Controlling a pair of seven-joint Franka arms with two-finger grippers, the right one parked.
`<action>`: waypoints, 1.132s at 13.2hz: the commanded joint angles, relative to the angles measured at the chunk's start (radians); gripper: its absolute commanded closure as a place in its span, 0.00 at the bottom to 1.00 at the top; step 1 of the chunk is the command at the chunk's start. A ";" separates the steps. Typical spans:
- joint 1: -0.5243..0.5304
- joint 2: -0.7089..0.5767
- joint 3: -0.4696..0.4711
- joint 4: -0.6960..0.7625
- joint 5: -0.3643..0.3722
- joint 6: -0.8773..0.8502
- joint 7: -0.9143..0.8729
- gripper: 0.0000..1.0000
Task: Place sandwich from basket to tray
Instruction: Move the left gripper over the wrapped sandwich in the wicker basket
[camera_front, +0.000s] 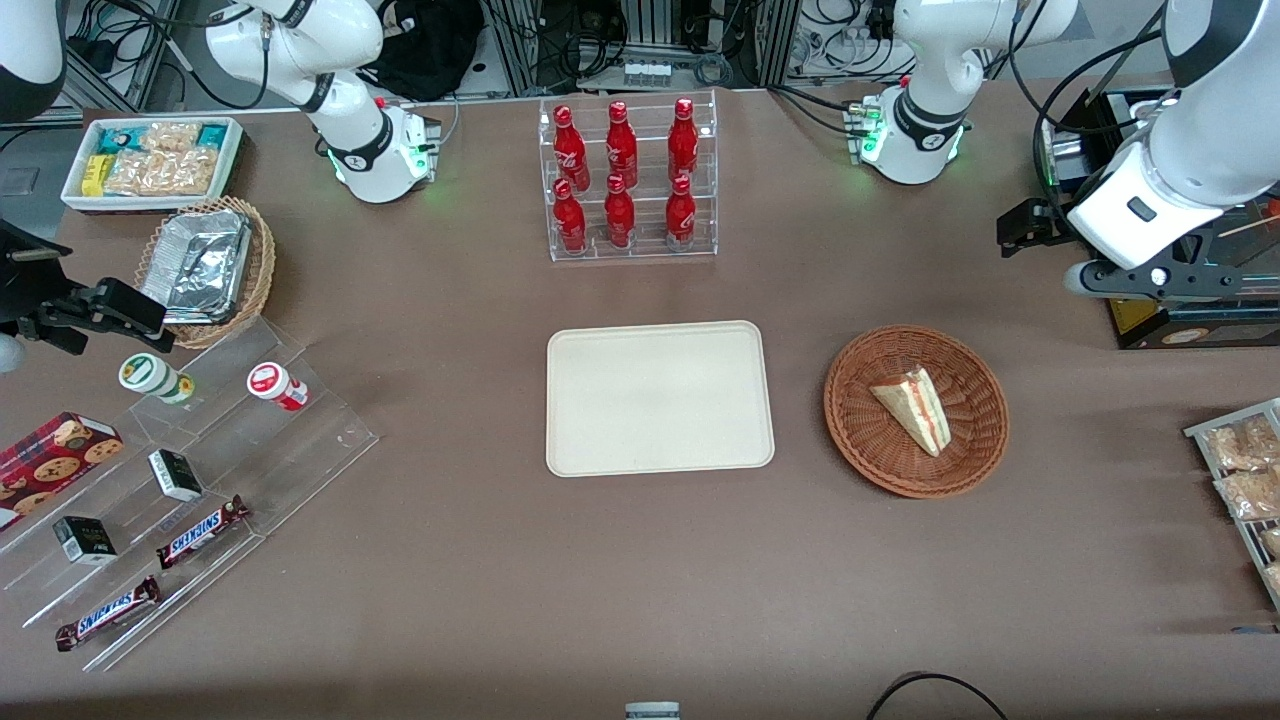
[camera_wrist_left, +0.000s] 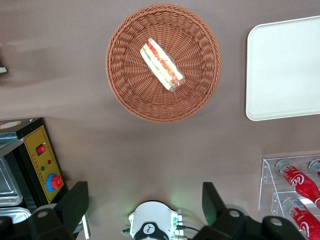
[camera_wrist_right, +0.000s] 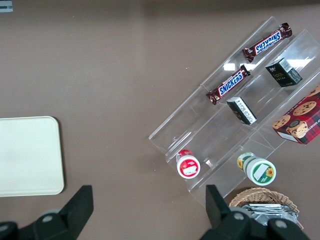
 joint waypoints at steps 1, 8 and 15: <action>-0.007 0.005 0.012 0.004 -0.014 0.028 0.017 0.00; -0.008 0.033 0.012 -0.181 -0.005 0.189 0.004 0.00; -0.008 0.044 0.012 -0.479 0.002 0.550 -0.033 0.00</action>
